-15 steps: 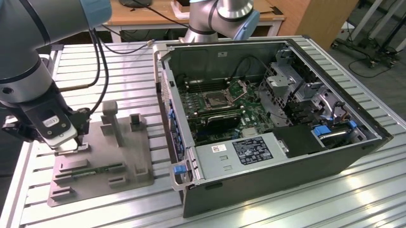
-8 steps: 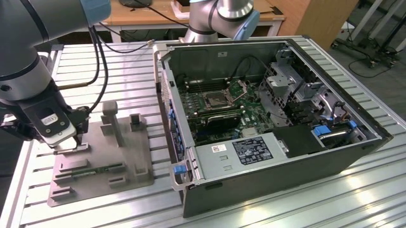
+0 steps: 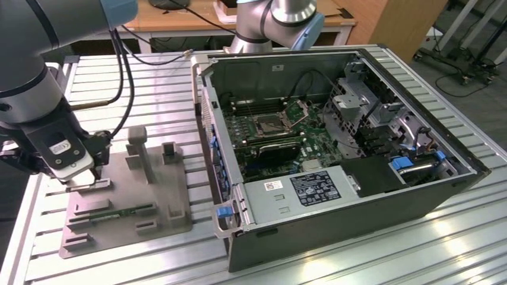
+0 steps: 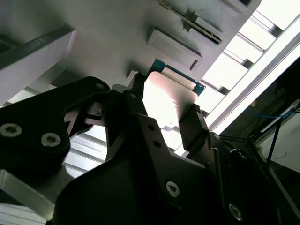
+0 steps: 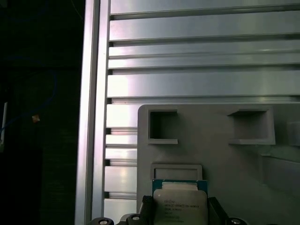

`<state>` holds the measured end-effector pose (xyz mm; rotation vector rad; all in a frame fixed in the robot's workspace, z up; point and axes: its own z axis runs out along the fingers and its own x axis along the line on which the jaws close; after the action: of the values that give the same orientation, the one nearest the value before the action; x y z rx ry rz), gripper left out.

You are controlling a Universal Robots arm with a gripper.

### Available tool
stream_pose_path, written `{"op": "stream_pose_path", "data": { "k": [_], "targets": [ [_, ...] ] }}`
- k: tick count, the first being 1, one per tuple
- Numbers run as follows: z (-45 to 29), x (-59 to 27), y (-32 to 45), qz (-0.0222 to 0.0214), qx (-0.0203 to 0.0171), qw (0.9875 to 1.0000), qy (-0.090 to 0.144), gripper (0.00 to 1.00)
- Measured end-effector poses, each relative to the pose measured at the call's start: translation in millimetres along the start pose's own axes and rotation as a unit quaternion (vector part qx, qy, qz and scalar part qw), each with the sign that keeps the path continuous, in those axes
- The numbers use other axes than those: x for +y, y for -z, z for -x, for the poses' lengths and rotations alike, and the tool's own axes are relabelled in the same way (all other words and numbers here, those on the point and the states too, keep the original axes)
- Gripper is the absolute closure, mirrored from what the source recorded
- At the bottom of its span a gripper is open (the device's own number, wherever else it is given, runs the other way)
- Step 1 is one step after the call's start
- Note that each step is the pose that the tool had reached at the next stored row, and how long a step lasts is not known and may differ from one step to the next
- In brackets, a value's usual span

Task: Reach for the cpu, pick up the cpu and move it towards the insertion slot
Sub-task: 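Pick up the cpu and move it towards the insertion slot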

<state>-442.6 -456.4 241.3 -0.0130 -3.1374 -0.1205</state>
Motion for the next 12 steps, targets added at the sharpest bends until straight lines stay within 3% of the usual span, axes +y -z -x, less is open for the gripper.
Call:
{"op": "stream_pose_path", "data": {
  "k": [12],
  "targets": [
    [-0.3, 0.5, 5.9, 0.0000, -0.0001, 1.0000, 0.000, 0.46]
  ]
}}
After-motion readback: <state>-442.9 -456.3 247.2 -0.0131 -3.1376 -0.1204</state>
